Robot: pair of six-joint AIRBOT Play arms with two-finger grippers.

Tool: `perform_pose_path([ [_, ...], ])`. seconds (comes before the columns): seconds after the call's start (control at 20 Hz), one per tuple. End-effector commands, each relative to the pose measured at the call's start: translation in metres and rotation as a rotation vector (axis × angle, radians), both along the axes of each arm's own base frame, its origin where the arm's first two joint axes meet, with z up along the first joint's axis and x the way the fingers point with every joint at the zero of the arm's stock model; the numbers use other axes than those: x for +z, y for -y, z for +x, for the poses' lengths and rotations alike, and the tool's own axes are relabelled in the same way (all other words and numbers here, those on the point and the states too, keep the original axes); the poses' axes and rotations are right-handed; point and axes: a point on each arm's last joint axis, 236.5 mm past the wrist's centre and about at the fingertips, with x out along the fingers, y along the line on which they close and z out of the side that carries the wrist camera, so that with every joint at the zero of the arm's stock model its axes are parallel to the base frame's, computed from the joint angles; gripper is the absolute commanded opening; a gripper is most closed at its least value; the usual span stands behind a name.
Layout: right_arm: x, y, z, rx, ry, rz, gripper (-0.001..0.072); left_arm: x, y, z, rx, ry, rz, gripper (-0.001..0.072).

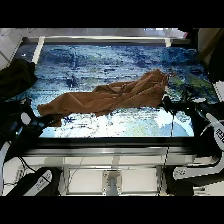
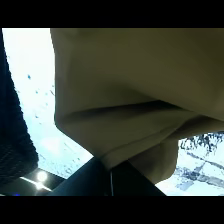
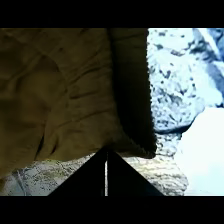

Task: Fold the clothes and pants, and hang the long-sleeved shirts on hangers.

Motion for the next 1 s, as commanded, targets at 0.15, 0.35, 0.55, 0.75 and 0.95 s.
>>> perform_pose_path([
  [0.15, 0.049, 0.019, 0.000, 0.038, 0.029, -0.008, 0.0104, 0.066, -0.047, 0.016, -0.076, 0.005, 0.228, 0.0008],
  [0.35, 0.021, 0.002, -0.054, 0.121, -0.153, 0.042, 0.0474, 0.069, -0.032, 0.024, -0.081, 0.032, 0.182, 0.0008],
  [0.55, -0.009, 0.006, -0.057, 0.014, -0.154, 0.028, 0.0550, 0.069, -0.028, 0.023, -0.091, 0.028, 0.178, 0.0008],
  [0.75, 0.009, 0.013, -0.012, -0.105, 0.013, 0.067, 0.0557, 0.069, -0.028, 0.024, -0.091, 0.029, 0.178, 0.0008],
  [0.95, -0.005, 0.014, -0.009, -0.137, -0.009, 0.089, 0.0556, 0.069, -0.028, 0.024, -0.091, 0.029, 0.178, 0.0008],
])
